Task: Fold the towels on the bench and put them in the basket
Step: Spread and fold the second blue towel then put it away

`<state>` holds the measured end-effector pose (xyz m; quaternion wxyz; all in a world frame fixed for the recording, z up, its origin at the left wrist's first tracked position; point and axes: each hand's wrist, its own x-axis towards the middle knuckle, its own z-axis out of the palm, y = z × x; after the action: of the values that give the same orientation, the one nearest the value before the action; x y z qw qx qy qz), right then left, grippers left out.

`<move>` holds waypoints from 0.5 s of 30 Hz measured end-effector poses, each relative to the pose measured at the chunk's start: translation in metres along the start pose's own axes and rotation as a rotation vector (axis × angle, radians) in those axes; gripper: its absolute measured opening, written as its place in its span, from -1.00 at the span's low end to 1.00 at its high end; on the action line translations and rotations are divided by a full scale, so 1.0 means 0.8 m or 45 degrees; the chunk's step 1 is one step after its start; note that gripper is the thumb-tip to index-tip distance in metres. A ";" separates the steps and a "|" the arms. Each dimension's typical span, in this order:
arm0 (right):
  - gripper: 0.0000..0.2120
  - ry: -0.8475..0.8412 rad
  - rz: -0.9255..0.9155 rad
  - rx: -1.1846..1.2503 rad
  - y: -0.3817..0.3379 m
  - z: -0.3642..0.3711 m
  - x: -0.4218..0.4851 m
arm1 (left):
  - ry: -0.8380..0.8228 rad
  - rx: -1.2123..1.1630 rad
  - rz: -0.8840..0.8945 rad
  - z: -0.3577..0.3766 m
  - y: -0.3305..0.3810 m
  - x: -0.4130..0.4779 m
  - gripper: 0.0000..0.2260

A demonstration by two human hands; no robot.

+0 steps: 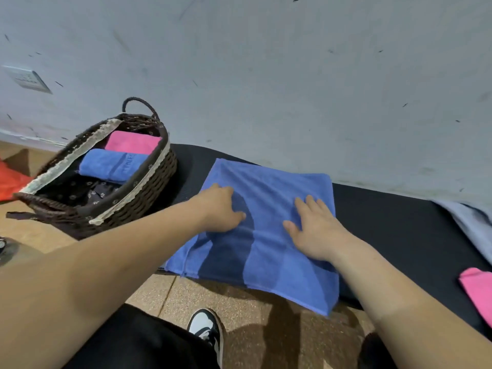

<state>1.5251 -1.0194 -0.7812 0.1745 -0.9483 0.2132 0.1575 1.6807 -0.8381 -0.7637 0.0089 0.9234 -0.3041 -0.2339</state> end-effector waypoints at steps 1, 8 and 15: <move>-0.26 -0.077 -0.003 -0.041 0.010 0.004 -0.005 | -0.054 0.033 -0.007 0.011 0.005 -0.004 -0.41; -0.21 -0.185 0.083 -0.131 0.067 0.008 -0.053 | -0.021 -0.009 0.139 0.035 0.048 -0.013 -0.41; -0.19 -0.283 0.320 -0.114 0.139 -0.006 -0.081 | 0.140 -0.003 0.172 0.022 0.085 -0.047 -0.60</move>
<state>1.4191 -1.0927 -0.7821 0.1336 -0.8978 0.3021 0.2914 1.6086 -0.8702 -0.7523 0.0425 0.9123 -0.3645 -0.1819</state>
